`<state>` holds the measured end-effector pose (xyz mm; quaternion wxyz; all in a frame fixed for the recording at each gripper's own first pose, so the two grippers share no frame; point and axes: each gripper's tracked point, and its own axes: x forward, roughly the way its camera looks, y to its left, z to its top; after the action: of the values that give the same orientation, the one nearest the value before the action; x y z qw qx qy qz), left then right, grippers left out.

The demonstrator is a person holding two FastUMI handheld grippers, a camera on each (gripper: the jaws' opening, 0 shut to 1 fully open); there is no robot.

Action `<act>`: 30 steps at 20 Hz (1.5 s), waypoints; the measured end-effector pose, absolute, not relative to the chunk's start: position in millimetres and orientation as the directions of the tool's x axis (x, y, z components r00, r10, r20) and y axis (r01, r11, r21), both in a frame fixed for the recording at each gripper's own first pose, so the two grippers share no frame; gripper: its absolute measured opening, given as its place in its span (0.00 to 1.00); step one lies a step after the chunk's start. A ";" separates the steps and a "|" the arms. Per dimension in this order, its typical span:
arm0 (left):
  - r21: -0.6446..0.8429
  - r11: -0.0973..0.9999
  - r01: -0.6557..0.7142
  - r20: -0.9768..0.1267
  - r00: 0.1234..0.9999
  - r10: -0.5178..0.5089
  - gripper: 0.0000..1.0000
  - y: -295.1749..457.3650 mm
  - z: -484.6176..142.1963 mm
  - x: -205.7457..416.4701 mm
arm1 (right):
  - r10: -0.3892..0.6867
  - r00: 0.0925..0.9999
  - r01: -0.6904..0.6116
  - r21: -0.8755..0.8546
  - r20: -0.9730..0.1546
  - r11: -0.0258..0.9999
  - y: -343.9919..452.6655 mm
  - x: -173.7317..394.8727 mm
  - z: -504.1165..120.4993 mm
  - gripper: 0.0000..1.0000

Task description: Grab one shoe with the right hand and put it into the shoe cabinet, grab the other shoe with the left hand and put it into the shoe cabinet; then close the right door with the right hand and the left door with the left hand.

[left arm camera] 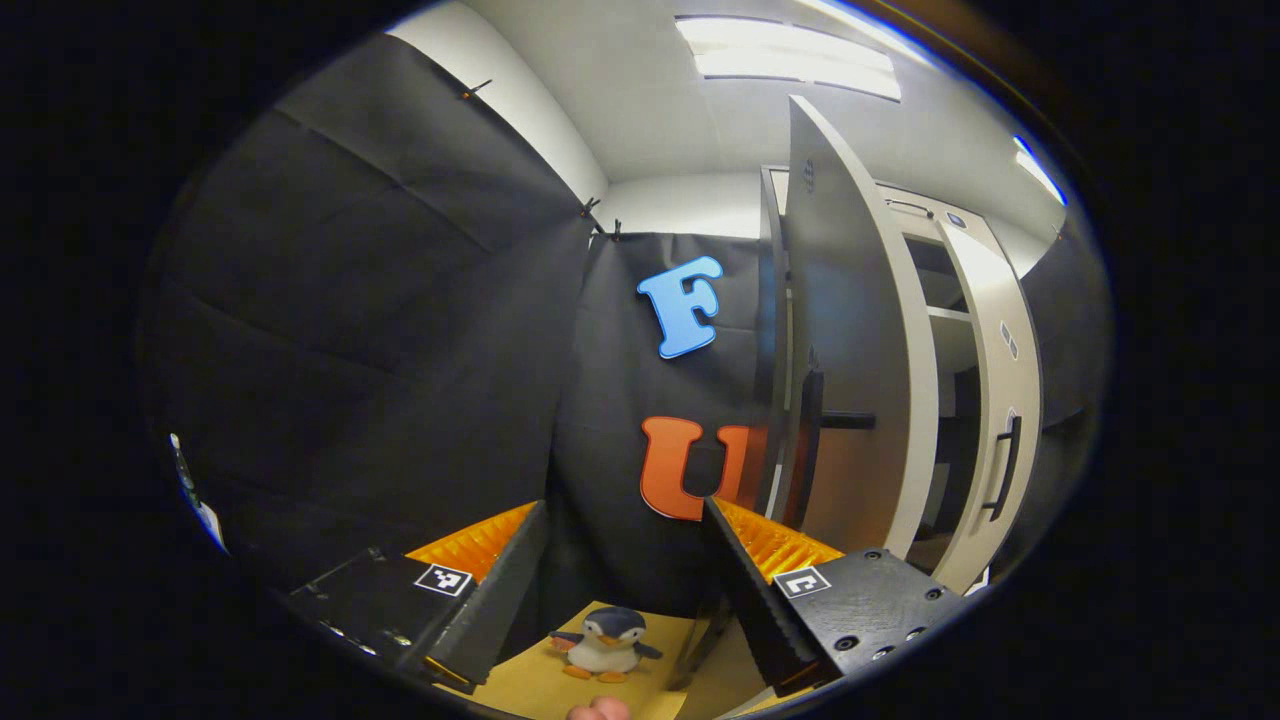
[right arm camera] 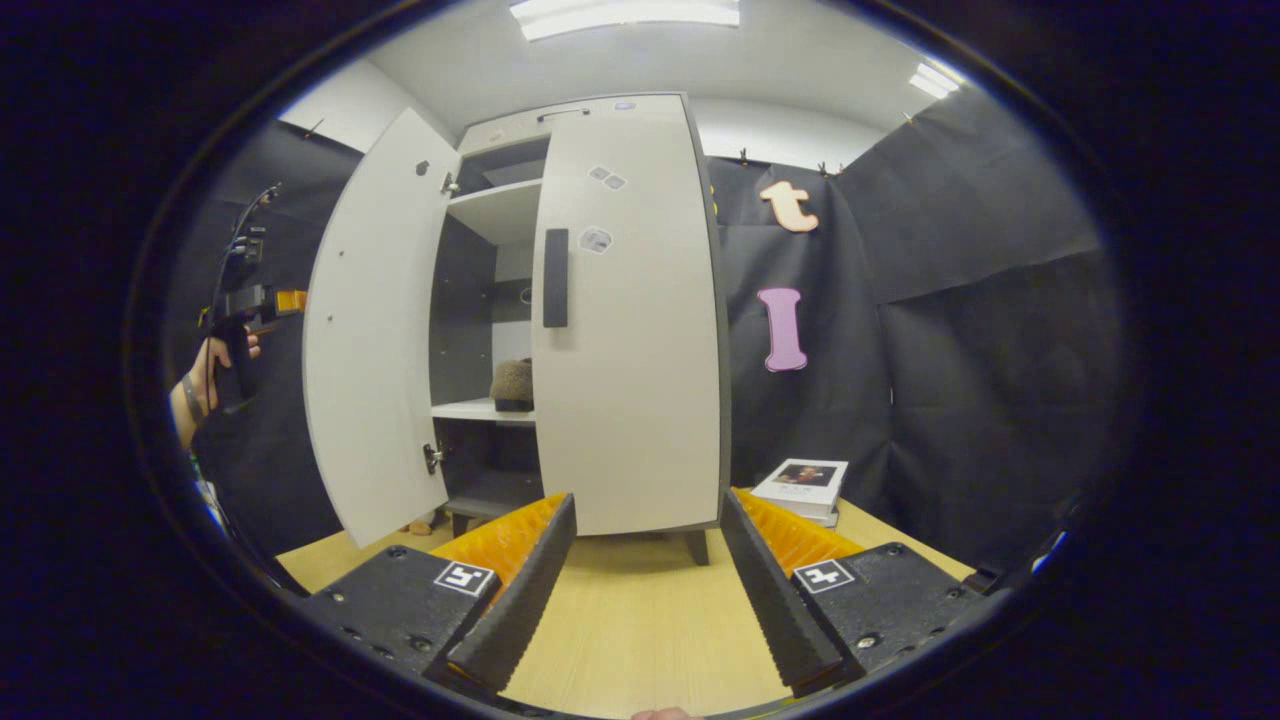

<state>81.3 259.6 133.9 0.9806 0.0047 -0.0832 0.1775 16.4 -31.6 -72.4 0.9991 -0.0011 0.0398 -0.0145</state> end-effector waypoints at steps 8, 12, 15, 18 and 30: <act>-0.028 0.969 -0.247 0.149 0.957 0.249 0.93 192.9 126.8 84.1 | -0.029 0.997 0.028 -0.008 -0.074 1.000 -33.7 19.9 -68.7 0.94; -0.124 0.977 -0.172 0.125 0.974 0.188 0.93 161.3 117.5 98.0 | -0.053 0.996 0.054 0.010 -0.065 0.999 -41.5 16.7 -65.3 0.94; -0.179 0.979 -0.102 0.117 0.985 0.124 0.93 128.5 111.3 112.9 | -0.073 0.996 0.074 0.005 -0.050 0.997 -49.2 15.3 -61.1 0.94; -0.194 0.979 -0.057 0.125 0.989 0.082 0.93 97.4 104.5 136.1 | -0.087 0.996 0.087 0.007 -0.034 0.996 -55.7 15.8 -56.2 0.94; -0.075 0.993 -0.095 0.166 0.980 0.106 0.94 87.4 129.1 119.8 | -0.159 0.986 0.161 0.046 -0.042 0.986 -100.2 14.5 -52.8 0.92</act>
<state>119.8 87.4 129.1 0.9945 -0.0332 -0.0853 0.0504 14.5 -100.2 -52.8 0.9963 0.0249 0.0193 -0.0805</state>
